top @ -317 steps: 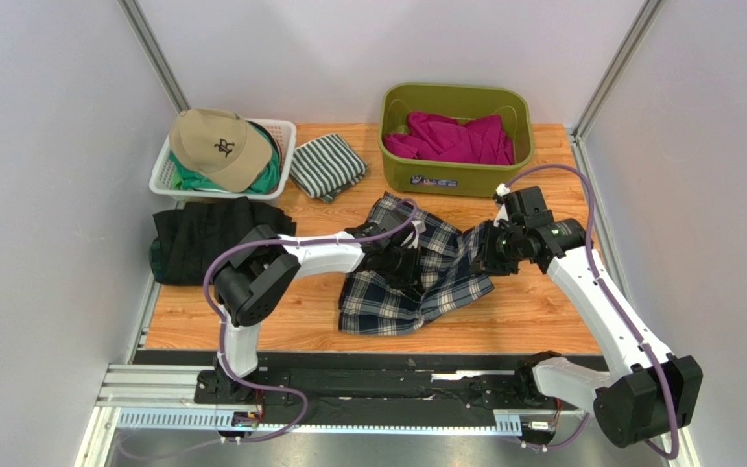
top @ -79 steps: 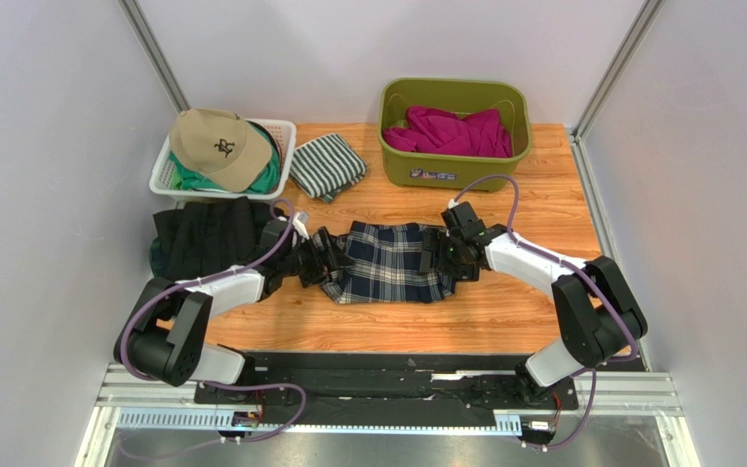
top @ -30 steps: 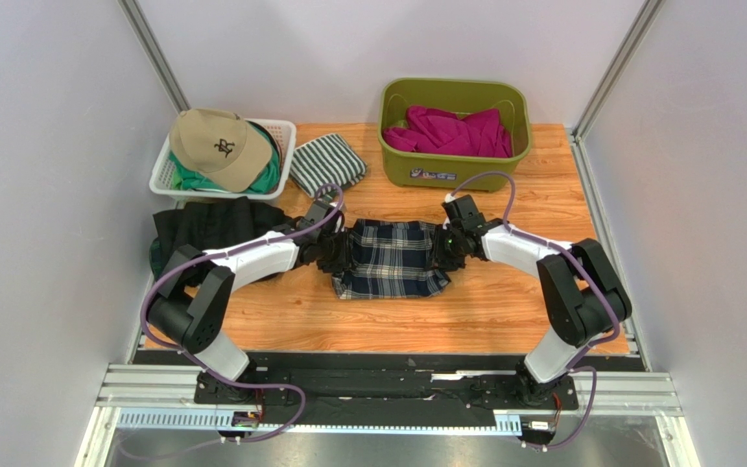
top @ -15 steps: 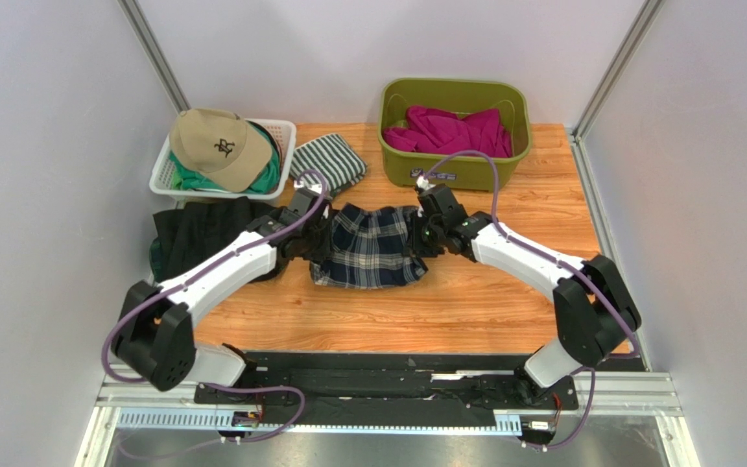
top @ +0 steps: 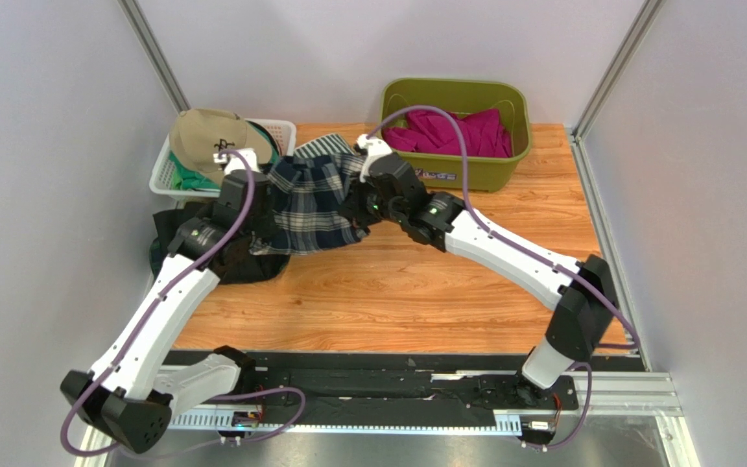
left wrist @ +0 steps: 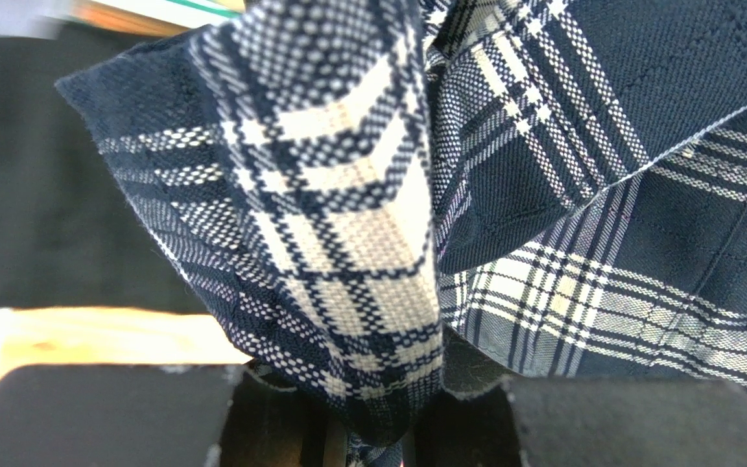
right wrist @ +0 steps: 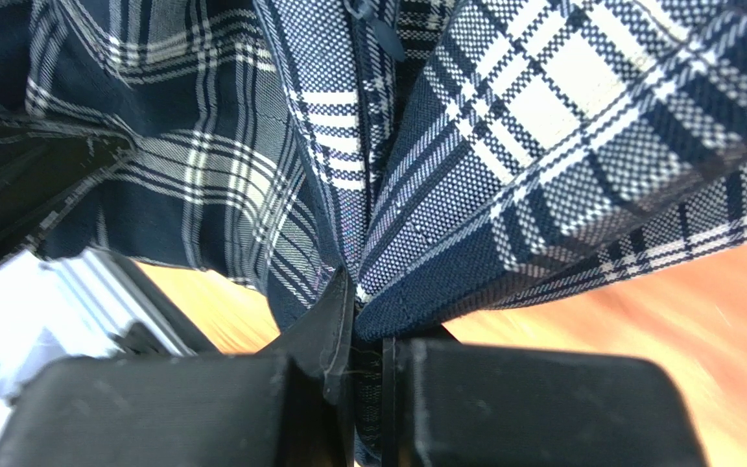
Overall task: Fold and stack the skirts
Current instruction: Place the skirt at the center of the board.
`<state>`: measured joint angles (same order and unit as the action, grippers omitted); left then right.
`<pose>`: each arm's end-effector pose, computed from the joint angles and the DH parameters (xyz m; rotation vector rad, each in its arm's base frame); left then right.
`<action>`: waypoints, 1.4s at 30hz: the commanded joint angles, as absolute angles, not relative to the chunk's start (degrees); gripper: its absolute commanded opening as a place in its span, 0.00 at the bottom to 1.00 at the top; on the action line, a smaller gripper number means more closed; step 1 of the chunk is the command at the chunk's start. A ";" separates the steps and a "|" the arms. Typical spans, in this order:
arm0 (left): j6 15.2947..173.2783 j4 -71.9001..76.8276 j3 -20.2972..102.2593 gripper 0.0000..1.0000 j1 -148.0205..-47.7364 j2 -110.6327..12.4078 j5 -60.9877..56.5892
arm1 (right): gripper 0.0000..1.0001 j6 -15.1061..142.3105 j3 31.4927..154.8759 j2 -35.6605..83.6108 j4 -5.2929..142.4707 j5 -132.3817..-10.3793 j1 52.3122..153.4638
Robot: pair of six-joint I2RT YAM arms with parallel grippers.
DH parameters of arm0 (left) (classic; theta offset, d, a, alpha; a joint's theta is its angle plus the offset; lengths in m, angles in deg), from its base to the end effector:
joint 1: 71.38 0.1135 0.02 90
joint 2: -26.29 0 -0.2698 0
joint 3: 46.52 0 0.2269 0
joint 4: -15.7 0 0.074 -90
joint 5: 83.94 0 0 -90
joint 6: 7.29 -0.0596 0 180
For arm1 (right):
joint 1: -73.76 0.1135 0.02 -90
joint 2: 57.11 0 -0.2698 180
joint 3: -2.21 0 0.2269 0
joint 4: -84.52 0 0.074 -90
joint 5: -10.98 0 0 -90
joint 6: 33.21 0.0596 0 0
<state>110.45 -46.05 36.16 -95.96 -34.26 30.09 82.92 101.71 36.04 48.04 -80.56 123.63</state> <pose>0.1888 -0.0597 0.3520 -0.2785 2.1750 -0.0356 0.2435 0.2863 0.3409 -0.4342 2.1483 0.7538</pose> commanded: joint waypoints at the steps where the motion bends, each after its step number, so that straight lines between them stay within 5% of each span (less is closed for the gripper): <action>1: 106.79 -46.31 39.48 0.00 -90.04 -30.04 38.31 | 0.00 81.92 111.65 44.20 55.73 -79.90 126.58; 7: 105.56 -50.70 44.38 0.00 -75.01 -34.87 35.25 | 0.00 84.21 121.95 55.38 59.78 -78.07 130.45; 16: 91.24 -43.86 40.80 0.00 -72.00 -34.17 38.93 | 0.00 89.83 141.38 72.96 60.57 -74.28 133.09; 31: 88.51 -25.75 29.72 0.00 -60.13 -35.40 24.61 | 0.00 94.05 141.22 81.32 63.56 -75.95 134.76; 42: 92.37 -31.97 31.91 0.00 -57.84 -45.59 27.15 | 0.06 97.30 141.48 83.96 61.80 -76.29 134.85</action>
<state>90.08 -33.73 29.10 -58.36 -42.96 28.02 95.18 140.83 82.92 60.28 -77.04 133.97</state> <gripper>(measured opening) 0.268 0.059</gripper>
